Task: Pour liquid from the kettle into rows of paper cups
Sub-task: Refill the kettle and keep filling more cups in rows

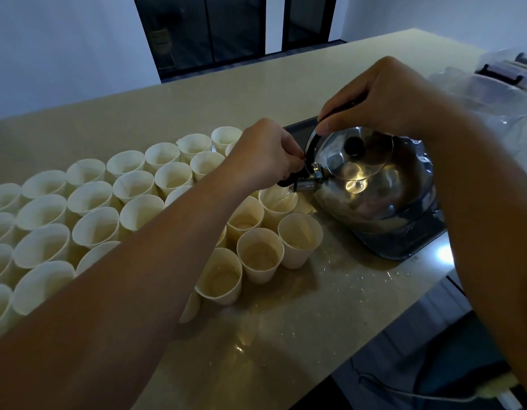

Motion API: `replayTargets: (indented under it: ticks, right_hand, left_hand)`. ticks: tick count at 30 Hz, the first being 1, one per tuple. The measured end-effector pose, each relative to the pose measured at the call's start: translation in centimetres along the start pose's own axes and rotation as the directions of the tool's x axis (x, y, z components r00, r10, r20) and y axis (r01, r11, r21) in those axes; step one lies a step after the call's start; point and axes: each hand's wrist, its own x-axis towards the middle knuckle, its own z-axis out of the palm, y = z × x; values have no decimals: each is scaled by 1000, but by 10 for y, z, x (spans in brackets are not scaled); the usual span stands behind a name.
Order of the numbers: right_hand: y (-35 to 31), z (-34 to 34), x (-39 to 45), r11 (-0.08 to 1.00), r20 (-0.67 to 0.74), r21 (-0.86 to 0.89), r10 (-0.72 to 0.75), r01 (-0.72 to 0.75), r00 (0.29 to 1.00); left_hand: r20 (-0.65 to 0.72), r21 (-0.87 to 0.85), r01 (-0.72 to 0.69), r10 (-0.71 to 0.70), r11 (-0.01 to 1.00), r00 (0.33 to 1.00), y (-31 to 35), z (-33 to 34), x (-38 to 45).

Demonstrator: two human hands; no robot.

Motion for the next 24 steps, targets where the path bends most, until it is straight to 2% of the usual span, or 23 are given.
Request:
replayTargets:
  ticks: [11, 16, 21, 24]
  right_hand:
    - [0, -1, -1, 1000, -8, 6, 15, -15, 1000]
    - [11, -2, -10, 995, -82, 101, 19, -11, 996]
    - [16, -8, -20, 990, -113, 143, 10, 6, 994]
    - [15, -10, -26, 989, -84, 148, -1, 13, 996]
  left_hand:
    - [-15, -20, -9, 8, 1000, 1000, 3, 0, -2]
    - [-49, -4, -41, 41, 999, 998, 8, 0, -3]
    - [-1, -11, -52, 52, 999, 999, 19, -5, -7]
    - [72, -52, -28, 31, 998, 997, 24, -8, -10]
